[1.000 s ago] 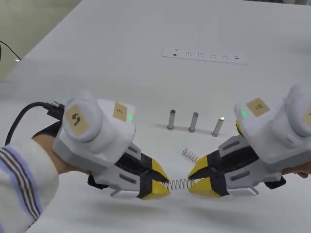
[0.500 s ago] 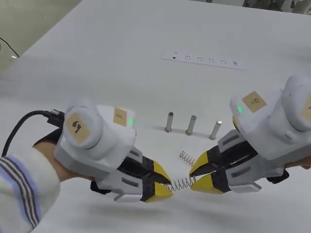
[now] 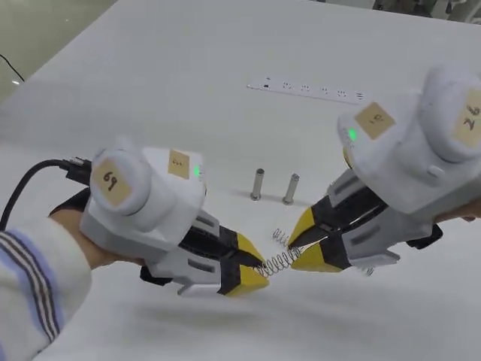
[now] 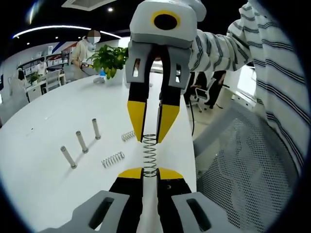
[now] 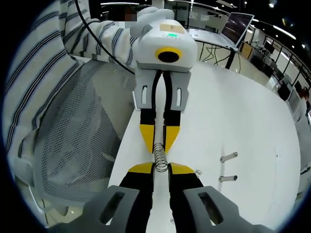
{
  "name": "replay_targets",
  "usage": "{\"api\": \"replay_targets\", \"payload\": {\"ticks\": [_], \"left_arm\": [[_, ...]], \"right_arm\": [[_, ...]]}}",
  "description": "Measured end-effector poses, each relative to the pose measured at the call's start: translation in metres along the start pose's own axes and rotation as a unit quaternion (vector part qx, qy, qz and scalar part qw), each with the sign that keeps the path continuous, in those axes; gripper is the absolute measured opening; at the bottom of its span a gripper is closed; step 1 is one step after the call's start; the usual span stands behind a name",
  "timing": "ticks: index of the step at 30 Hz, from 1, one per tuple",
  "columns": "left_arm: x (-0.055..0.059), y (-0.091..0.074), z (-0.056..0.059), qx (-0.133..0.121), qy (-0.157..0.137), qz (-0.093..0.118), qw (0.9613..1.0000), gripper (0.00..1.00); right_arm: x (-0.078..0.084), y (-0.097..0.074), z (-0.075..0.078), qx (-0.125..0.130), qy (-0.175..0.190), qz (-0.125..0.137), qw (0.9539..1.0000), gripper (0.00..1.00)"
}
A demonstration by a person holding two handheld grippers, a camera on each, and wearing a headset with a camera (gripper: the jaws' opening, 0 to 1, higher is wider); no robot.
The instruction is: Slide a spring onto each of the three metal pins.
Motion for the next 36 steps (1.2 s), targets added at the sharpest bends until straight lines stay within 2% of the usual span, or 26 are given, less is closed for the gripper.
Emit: {"api": "replay_targets", "payload": {"ticks": [13,20,27,36], "left_arm": [[-0.006,0.005,0.003,0.001,0.005,0.018,0.9998,0.02],[-0.006,0.008,0.006,0.003,0.008,0.021,0.9998,0.02],[-0.007,0.01,0.006,-0.002,0.008,0.022,0.9997,0.02],[-0.008,0.016,0.002,-0.009,0.021,0.034,0.9992,0.02]], "right_arm": [[-0.005,-0.008,0.0,-0.008,-0.027,-0.041,0.9988,0.08],[-0.009,-0.007,-0.001,-0.016,-0.033,-0.064,0.9973,0.08],[-0.015,-0.008,0.001,-0.022,-0.043,-0.067,0.9966,0.08],[-0.015,-0.008,0.002,-0.025,-0.049,-0.091,0.9944,0.08]]}}
Point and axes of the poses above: the centre of the closed fingertips' face, and the gripper's own axes: y roughly forward along the fingers, z roughly to its right, x roughly out of its underside, the point moved 6 cm from there along -y, roughly backward along the fingers, and after that the axes turned 14 degrees about -y, right-handed, at the moved point
